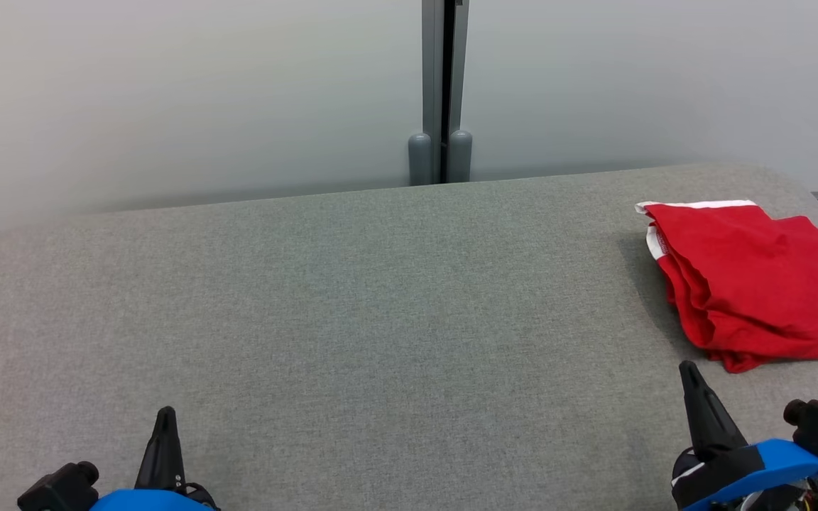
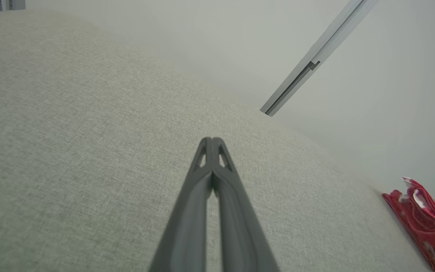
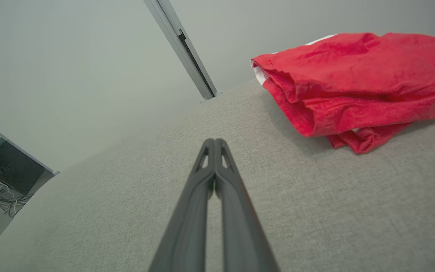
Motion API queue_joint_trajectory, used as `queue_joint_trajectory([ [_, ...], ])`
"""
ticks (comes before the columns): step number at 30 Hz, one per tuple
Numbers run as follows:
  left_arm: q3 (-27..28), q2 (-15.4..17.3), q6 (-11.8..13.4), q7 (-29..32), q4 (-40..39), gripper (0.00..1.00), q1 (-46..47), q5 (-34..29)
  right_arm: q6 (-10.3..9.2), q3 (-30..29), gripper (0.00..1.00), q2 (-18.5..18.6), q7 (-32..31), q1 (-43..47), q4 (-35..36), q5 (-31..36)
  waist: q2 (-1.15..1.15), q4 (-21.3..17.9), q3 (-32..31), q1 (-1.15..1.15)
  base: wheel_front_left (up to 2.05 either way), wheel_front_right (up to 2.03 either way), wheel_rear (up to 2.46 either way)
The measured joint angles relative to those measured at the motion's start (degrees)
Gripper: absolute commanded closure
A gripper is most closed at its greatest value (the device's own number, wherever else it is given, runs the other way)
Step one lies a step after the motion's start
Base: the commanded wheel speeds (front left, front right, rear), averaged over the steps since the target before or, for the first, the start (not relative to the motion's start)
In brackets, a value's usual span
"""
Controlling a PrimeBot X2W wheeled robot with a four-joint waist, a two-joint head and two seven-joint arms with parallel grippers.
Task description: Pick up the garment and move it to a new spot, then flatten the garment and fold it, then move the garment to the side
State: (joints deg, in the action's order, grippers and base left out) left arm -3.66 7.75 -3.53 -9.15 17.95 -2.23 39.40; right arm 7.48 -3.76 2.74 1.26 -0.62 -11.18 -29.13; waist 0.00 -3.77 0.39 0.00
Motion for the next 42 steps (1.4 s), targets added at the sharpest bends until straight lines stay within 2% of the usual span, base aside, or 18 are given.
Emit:
queue_joint_trajectory([
  [18,2.5,-1.2,-0.9,3.8,-0.9,1.00,1.9,13.1,0.00,-0.6,1.00,0.0,-1.8,-1.1,-0.6,-15.7,0.00,0.6,0.0,0.00,0.00,0.00,0.00],
  [42,5.3,-2.6,-1.9,8.1,-2.0,1.00,4.2,27.5,0.00,-1.4,1.00,0.0,-4.0,-2.6,-1.5,-33.0,0.00,1.5,-0.1,0.00,0.00,0.00,0.00],
])
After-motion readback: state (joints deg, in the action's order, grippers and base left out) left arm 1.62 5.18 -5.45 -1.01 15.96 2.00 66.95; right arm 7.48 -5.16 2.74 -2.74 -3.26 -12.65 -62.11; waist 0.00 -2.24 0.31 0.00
